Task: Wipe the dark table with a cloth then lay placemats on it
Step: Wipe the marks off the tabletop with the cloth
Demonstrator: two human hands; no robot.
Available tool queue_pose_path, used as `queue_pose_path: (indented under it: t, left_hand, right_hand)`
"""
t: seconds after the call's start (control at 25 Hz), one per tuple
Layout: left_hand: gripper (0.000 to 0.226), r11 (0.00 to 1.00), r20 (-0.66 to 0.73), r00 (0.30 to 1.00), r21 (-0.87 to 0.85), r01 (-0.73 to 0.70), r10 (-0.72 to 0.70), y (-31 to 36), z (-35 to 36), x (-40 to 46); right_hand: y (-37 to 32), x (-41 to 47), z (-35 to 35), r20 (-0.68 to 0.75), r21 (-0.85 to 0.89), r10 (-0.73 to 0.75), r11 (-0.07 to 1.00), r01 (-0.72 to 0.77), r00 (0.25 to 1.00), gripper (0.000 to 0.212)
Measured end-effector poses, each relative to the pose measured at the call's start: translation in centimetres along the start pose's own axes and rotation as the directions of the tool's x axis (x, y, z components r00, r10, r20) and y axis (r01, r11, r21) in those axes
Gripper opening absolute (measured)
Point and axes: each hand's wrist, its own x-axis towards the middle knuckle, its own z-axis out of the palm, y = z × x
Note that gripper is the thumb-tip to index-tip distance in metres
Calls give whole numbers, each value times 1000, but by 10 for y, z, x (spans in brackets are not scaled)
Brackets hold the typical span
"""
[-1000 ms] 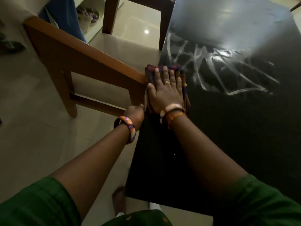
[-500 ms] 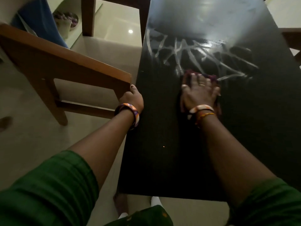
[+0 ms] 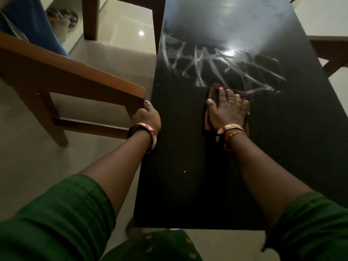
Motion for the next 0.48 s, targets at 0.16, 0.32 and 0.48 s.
queue_pose_path:
  t: [0.16,0.32,0.48]
  left_hand:
    - [55,999,16,1000,29,-18,17,0,-2,-2]
    - [52,999,20,1000,35,6,-7,0,-3,0]
    - [47,1000,16,1000,17,8,-9,-1,0,4]
  right_hand:
    - [-74,-18,7,27,67,-351,935,349,936,60]
    - [-37,-48,2,108,69,-522,853,517,846,55]
    - [-18,0,-1,15,27,-327,945,327,945,54]
